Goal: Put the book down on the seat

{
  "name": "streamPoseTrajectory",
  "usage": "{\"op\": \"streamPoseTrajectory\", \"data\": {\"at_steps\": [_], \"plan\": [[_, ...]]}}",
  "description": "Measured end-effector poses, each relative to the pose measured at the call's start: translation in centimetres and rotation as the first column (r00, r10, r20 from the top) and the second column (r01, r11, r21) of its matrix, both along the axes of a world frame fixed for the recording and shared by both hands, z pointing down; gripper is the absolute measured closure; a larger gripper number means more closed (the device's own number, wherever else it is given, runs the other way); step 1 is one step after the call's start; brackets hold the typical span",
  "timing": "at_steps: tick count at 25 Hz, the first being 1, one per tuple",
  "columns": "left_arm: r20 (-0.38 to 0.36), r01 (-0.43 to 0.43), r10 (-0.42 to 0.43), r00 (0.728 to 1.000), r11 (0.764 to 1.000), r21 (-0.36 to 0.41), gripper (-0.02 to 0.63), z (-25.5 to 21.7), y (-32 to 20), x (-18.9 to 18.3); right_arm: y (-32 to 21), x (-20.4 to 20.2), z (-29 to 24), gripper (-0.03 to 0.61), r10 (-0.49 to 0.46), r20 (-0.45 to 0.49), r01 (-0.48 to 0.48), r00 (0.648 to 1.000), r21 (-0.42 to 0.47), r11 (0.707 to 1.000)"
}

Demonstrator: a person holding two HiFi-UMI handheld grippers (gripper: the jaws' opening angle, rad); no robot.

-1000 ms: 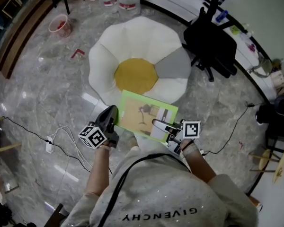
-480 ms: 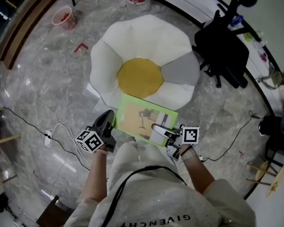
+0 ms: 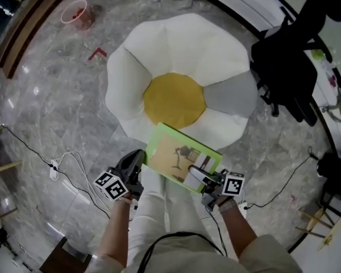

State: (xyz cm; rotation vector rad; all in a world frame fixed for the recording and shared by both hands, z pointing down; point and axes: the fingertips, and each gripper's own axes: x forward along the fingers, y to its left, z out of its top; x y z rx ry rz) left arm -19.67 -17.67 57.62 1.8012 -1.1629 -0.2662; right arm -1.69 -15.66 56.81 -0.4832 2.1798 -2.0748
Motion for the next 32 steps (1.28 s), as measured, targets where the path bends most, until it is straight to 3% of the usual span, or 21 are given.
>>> {"op": "streamPoseTrajectory", "data": {"at_steps": [6,10,21,25,32], "plan": [[-0.065,0.03,-0.031,0.997,0.999,-0.018,0.589,11.6,-4.9,-1.0,-4.8,0.5,11.2,0.434,0.112,-0.072,-0.112,0.991,0.001,0.994],[-0.09,0.056,-0.057,0.994,0.998,-0.016,0.589,16.5,-7.5,-2.2,-6.6,-0.7,15.8,0.434,0.119,-0.1,-0.119,0.988,0.003,0.993],[-0.078,-0.027,0.031,0.996,0.998,0.049,0.589,15.7,-8.5,1.4,-6.9,-1.0,15.5,0.434,0.106,-0.098,-0.099,0.99,0.068,0.993],[-0.068,-0.032,0.036,0.997,0.998,0.055,0.589,16.6,-10.5,0.5,-8.7,-1.8,16.4,0.434,0.109,-0.099,-0.101,0.989,0.082,0.991],[-0.049,-0.012,0.012,0.999,1.0,-0.003,0.589,21.6,-15.6,-2.1,-14.7,-3.1,21.9,0.434,0.142,-0.174,-0.133,0.974,0.063,0.989]]}}
